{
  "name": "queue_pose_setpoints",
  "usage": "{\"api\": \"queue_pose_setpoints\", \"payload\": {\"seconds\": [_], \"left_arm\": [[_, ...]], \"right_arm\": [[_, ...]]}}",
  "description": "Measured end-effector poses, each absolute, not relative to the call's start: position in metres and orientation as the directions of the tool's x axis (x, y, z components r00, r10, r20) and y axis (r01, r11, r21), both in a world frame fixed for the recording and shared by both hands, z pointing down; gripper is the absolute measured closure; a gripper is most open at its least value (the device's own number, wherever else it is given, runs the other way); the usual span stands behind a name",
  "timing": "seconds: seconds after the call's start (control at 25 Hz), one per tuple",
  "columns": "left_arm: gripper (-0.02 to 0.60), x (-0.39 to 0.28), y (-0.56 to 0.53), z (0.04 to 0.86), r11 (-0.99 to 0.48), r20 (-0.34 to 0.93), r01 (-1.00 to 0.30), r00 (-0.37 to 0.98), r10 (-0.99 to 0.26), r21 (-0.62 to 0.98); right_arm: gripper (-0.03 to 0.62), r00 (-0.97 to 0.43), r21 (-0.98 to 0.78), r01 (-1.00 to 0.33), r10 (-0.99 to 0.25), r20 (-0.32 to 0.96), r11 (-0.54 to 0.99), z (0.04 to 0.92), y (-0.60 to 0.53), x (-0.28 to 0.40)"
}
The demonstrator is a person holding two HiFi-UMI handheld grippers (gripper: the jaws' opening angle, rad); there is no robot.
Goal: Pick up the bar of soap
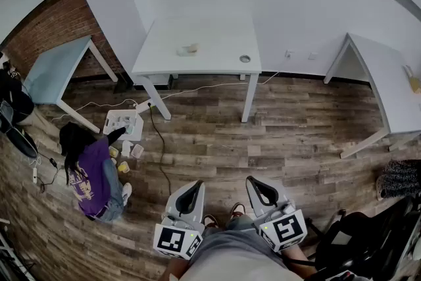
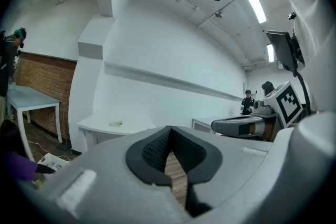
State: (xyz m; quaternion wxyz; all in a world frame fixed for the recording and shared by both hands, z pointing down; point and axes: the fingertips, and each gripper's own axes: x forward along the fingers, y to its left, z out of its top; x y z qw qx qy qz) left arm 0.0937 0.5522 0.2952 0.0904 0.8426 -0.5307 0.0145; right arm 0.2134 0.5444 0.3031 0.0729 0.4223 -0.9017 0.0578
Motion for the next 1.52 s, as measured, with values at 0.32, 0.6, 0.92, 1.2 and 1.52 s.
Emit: {"api": "queue_pose_setpoints", "payload": {"seconds": [0.32, 0.6, 0.92, 1.2, 1.52], "left_arm": [[0.580, 0.111, 0.542, 0.300, -0.406, 0.130, -0.901, 0.425, -0.896, 0.150], [0.580, 0.133, 0.527, 0.305, -0.406, 0.138, -0.903, 0.423, -0.895, 0.139], [0.580, 0.143, 0.513, 0.307, -0.393, 0.143, -0.909, 0.411, -0.900, 0.137], [0.580, 0.136, 0.502, 0.305, -0.371, 0.139, -0.918, 0.390, -0.910, 0.139], [0.580, 0.104, 0.462, 0.308, -0.365, 0.119, -0.917, 0.385, -0.915, 0.159]], "right_arm": [[0.592, -0.644, -0.057, -0.760, -0.740, 0.193, 0.647, 0.308, 0.533, 0.230], [0.591, -0.659, -0.081, -0.749, -0.726, 0.194, 0.658, 0.315, 0.516, 0.251], [0.591, -0.690, -0.095, -0.721, -0.699, 0.191, 0.686, 0.316, 0.501, 0.256], [0.591, -0.702, -0.104, -0.709, -0.683, 0.204, 0.698, 0.320, 0.486, 0.248], [0.591, -0.706, -0.103, -0.703, -0.674, 0.217, 0.704, 0.323, 0.452, 0.217]]}}
